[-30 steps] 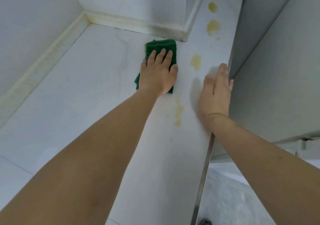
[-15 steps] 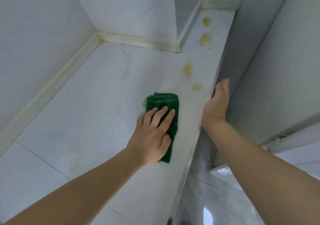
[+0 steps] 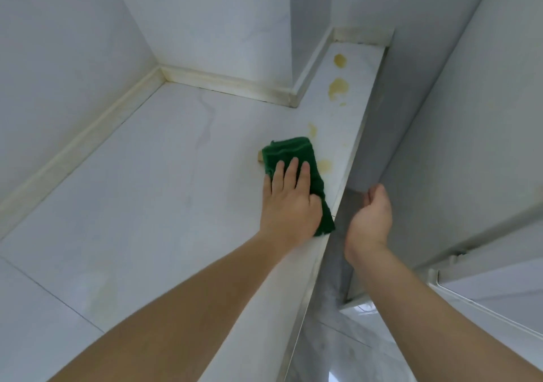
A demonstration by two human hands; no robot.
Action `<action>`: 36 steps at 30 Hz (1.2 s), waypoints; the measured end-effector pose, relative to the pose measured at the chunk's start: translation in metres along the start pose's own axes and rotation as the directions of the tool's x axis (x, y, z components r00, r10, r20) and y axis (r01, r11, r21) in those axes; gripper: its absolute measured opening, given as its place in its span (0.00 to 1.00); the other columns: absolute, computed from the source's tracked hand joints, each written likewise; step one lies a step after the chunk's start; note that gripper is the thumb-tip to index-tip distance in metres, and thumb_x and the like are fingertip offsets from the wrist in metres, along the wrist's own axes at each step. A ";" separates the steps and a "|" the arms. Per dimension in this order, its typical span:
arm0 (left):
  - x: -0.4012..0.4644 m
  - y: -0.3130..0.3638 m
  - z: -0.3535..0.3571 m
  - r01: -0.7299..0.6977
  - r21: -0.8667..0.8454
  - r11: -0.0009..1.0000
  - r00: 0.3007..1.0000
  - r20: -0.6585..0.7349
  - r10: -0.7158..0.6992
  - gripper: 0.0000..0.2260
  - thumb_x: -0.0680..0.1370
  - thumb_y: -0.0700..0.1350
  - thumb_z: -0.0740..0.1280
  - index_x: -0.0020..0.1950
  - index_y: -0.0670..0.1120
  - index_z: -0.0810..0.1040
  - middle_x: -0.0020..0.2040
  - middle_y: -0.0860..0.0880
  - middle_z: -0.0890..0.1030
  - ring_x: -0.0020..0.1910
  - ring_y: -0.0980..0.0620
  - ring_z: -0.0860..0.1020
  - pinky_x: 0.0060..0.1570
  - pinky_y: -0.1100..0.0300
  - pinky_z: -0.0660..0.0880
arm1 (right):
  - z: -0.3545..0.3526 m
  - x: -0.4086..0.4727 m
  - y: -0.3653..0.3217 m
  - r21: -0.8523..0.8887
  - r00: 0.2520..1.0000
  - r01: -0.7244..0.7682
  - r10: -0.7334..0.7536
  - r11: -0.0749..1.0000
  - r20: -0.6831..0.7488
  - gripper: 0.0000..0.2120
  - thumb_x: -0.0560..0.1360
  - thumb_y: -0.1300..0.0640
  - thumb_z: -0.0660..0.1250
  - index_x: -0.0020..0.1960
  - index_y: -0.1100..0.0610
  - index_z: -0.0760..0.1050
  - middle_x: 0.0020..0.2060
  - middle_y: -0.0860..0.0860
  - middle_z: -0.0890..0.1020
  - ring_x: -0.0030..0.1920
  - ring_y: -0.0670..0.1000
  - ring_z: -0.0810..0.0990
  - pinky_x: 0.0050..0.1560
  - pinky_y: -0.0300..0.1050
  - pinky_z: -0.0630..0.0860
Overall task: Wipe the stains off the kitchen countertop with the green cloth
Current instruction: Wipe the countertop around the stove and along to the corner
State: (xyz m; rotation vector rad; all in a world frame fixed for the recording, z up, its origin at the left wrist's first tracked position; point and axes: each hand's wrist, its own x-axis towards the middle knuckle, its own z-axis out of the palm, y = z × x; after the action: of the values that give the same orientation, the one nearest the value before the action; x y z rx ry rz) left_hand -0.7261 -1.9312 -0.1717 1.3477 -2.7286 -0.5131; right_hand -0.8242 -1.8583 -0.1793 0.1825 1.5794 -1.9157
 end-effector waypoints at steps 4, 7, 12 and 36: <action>0.004 -0.016 -0.032 0.127 -0.542 0.831 0.988 0.142 -0.058 0.25 0.81 0.40 0.56 0.79 0.47 0.61 0.80 0.48 0.58 0.78 0.45 0.56 0.77 0.48 0.53 | 0.011 -0.021 -0.016 -0.320 0.945 0.323 -0.322 0.891 0.058 0.21 0.83 0.55 0.52 0.76 0.51 0.61 0.74 0.45 0.63 0.73 0.44 0.61 0.75 0.45 0.55; 0.004 -0.048 -0.060 0.008 -0.460 0.888 0.993 -0.099 -0.061 0.24 0.80 0.36 0.54 0.76 0.45 0.67 0.77 0.47 0.62 0.76 0.47 0.59 0.76 0.56 0.52 | 0.046 -0.027 -0.022 -0.630 0.732 0.675 -0.452 0.384 0.509 0.22 0.82 0.58 0.50 0.76 0.57 0.59 0.76 0.51 0.60 0.76 0.48 0.56 0.77 0.49 0.46; 0.030 -0.100 -0.058 0.102 0.000 0.995 0.990 -0.102 -0.102 0.25 0.84 0.45 0.52 0.80 0.43 0.53 0.82 0.45 0.47 0.80 0.45 0.44 0.78 0.48 0.42 | 0.080 -0.024 0.013 -0.610 0.616 0.724 -0.098 -0.322 0.782 0.28 0.82 0.48 0.41 0.79 0.57 0.44 0.79 0.52 0.47 0.78 0.51 0.44 0.77 0.54 0.40; 0.114 -0.131 -0.048 0.076 0.151 0.986 0.997 -0.031 -0.072 0.27 0.83 0.55 0.40 0.81 0.49 0.41 0.81 0.50 0.41 0.80 0.50 0.39 0.78 0.49 0.38 | 0.155 0.105 -0.036 -0.247 0.360 0.858 0.185 -0.450 0.914 0.28 0.81 0.45 0.40 0.79 0.50 0.45 0.79 0.46 0.47 0.78 0.46 0.44 0.76 0.44 0.38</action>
State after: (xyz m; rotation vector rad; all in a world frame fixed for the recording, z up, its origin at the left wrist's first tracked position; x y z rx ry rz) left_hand -0.6868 -2.1070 -0.1795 1.4833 -2.7549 -0.2942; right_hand -0.8824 -2.0384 -0.1593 -2.2020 2.0436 -0.0190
